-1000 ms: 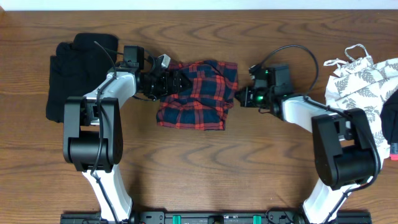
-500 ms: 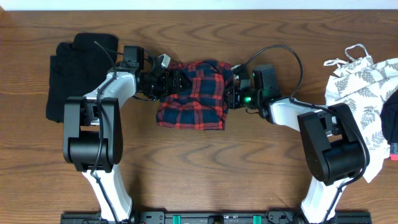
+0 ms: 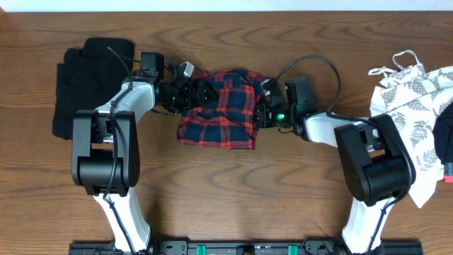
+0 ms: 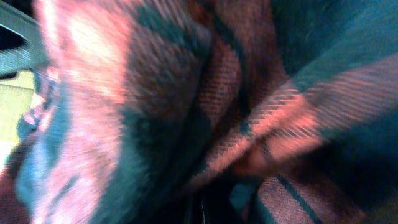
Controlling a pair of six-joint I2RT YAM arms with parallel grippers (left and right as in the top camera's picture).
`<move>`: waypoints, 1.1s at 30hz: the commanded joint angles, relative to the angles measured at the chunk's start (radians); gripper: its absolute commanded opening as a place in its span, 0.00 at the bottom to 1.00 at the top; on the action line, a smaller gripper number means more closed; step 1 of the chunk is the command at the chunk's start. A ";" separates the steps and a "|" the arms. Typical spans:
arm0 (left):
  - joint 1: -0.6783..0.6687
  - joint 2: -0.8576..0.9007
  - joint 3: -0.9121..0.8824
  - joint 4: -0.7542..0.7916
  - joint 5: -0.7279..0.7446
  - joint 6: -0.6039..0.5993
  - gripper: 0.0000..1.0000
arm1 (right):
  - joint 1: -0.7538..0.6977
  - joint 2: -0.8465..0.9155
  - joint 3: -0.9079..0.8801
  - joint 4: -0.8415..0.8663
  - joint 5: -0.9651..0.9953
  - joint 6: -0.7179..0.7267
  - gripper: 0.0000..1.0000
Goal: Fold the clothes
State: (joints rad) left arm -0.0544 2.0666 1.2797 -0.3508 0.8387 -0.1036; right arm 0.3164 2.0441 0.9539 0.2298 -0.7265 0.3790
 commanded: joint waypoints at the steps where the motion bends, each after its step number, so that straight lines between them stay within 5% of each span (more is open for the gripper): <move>1: -0.003 0.040 -0.011 -0.006 -0.038 0.013 0.98 | 0.039 0.051 0.001 -0.009 -0.031 0.003 0.06; 5: -0.003 0.040 -0.011 -0.006 -0.038 0.013 0.98 | 0.045 0.058 0.001 -0.009 0.025 0.003 0.07; 16: -0.003 0.040 -0.011 -0.007 -0.038 0.013 0.98 | -0.048 0.049 0.001 0.009 -0.051 0.057 0.41; 33: -0.003 0.040 -0.011 -0.007 -0.038 0.013 0.98 | -0.158 -0.174 0.001 -0.070 -0.116 0.039 0.41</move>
State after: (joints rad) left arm -0.0544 2.0666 1.2797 -0.3504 0.8387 -0.1032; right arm 0.1585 1.9305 0.9585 0.1581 -0.8375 0.4320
